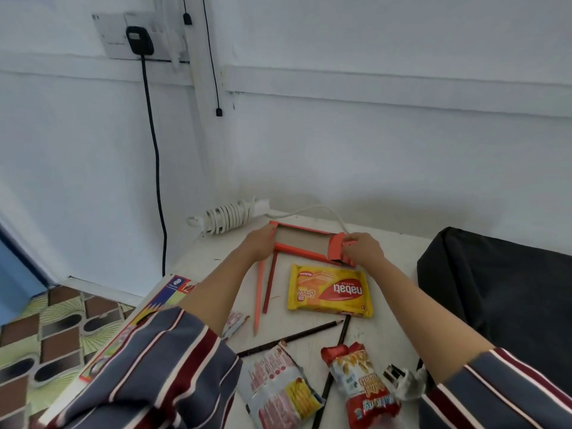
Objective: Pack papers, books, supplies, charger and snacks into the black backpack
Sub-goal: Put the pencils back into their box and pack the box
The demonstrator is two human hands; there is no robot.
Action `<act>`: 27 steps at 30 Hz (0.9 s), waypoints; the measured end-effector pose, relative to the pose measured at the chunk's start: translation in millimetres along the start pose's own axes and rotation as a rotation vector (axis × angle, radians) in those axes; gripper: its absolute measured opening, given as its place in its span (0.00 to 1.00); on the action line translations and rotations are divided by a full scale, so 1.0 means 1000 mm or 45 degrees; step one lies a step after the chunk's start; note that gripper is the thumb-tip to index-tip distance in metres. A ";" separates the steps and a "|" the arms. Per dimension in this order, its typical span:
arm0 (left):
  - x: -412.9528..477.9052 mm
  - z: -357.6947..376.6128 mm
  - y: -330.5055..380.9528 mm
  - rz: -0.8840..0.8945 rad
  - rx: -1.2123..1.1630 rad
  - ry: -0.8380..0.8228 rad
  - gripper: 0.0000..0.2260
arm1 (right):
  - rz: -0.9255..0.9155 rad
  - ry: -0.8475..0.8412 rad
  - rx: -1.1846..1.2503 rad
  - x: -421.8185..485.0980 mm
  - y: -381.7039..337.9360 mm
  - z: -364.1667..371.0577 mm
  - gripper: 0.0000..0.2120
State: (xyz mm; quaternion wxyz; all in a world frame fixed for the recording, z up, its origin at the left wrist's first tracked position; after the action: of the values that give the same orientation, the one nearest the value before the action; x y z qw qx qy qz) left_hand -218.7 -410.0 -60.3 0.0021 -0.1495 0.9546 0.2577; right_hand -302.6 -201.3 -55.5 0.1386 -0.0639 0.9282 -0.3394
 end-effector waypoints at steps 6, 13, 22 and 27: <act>0.017 -0.005 -0.001 -0.028 -0.236 0.108 0.14 | 0.130 0.014 0.189 0.014 0.003 0.005 0.17; 0.007 -0.032 -0.004 -0.044 -0.629 0.260 0.16 | 0.169 0.031 0.868 -0.001 -0.011 -0.012 0.18; -0.050 -0.061 -0.009 -0.046 -1.298 0.139 0.20 | 0.132 0.003 1.631 -0.039 -0.040 -0.020 0.21; -0.088 -0.075 -0.020 -0.068 -1.410 0.166 0.22 | 0.084 0.019 1.983 -0.062 -0.062 0.004 0.17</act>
State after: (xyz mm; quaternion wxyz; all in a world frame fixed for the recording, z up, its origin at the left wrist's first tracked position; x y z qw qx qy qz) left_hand -123.1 -438.1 2.6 -0.1293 -0.1682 0.6707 0.7107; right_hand -241.0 -238.2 -5.0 0.1473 0.0819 0.4247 -0.8895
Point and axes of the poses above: each hand's wrist, its own x-axis towards the middle knuckle, its own z-axis out of the palm, y = z × x, the point moved 9 cm from there along x, towards the middle knuckle, and after that the axes turned 4 degrees about z, right-handed, at the moved point
